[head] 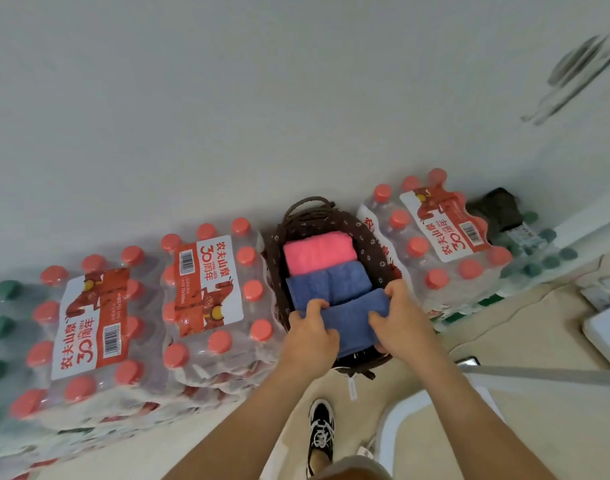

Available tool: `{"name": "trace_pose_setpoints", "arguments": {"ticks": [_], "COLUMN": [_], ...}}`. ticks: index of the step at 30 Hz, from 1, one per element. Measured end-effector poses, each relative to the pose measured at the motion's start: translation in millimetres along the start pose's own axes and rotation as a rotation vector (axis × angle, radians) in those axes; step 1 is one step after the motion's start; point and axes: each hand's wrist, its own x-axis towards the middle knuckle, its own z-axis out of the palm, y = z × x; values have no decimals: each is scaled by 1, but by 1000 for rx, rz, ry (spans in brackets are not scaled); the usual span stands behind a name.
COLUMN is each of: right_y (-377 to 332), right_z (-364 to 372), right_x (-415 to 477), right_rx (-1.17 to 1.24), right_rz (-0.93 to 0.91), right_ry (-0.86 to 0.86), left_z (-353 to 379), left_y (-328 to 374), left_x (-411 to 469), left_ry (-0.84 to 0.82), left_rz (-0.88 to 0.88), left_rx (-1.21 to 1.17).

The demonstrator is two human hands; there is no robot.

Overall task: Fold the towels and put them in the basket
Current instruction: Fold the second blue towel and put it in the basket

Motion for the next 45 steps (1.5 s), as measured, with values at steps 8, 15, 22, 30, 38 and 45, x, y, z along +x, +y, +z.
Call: {"name": "trace_pose_setpoints", "arguments": {"ticks": [8, 15, 22, 30, 38, 45], "right_y": [6, 1, -1, 7, 25, 48], "right_z": [21, 34, 47, 47, 40, 39], "right_x": [21, 51, 65, 67, 66, 76], "right_rx": [-172, -271, 37, -339, -862, -930], "right_rz": [-8, 150, 421, 162, -564, -817], "right_ry": [-50, -158, -175, -169, 307, 234], "left_z": [2, -2, -5, -1, 16, 23], "left_y": [11, 9, 12, 1, 1, -4], "left_x": [32, 49, 64, 81, 76, 65], "left_ry": [-77, -84, 46, 47, 157, 73], "left_rz": [-64, 13, 168, 282, 313, 295], "left_rx": [304, 576, 835, 845, 994, 934]}}
